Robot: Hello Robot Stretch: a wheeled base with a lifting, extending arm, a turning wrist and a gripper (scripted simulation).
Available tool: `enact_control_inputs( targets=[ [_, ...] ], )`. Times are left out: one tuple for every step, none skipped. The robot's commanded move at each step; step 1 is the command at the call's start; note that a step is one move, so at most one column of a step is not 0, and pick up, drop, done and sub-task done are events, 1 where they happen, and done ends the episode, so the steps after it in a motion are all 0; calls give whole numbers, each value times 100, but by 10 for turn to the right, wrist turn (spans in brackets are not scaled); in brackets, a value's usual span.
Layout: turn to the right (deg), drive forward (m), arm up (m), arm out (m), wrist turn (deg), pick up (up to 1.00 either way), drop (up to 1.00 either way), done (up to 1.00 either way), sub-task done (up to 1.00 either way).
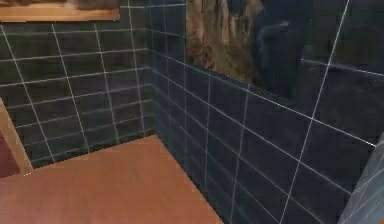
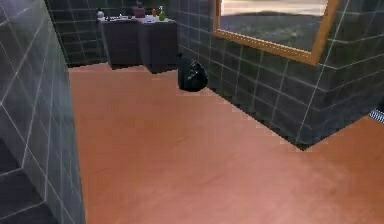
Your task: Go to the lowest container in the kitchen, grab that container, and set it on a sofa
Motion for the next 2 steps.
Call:
enact_control_inputs(
  targets=[
    [450,0,0,0,0,0,0,0,0],
    [450,0,0,0,0,0,0,0,0]
  ],
)
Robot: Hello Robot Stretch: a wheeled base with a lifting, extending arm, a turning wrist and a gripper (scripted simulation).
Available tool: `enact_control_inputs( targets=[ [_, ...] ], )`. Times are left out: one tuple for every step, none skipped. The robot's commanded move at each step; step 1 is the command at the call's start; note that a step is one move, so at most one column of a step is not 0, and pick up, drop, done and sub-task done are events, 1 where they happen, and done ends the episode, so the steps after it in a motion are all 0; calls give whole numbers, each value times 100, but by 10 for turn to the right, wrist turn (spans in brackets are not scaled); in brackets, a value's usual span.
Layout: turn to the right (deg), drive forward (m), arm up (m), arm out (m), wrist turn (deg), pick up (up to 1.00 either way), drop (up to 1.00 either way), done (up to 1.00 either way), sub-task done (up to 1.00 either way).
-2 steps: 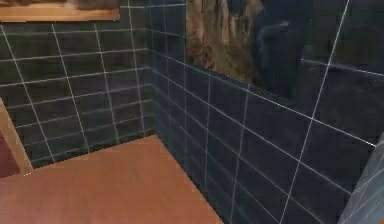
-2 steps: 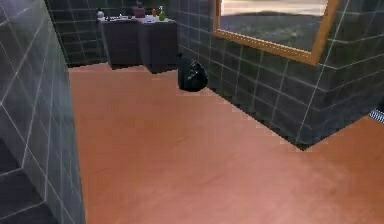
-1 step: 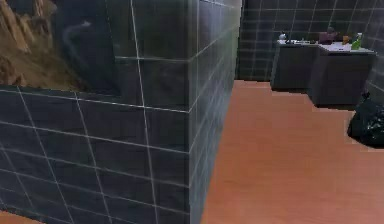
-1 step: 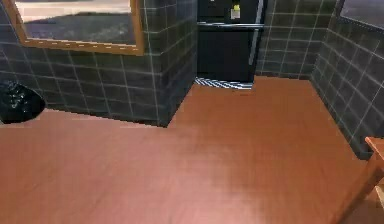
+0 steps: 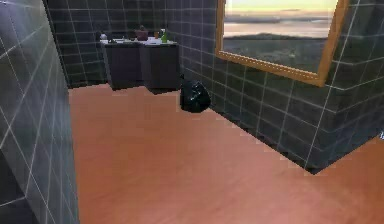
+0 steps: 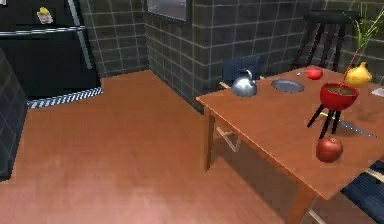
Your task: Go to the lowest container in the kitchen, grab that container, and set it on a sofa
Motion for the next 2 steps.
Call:
enact_control_inputs(
  targets=[
    [0,55,0,0,0,0,0,0,0],
    [-150,0,0,0,0,0,0,0,0]
  ],
)
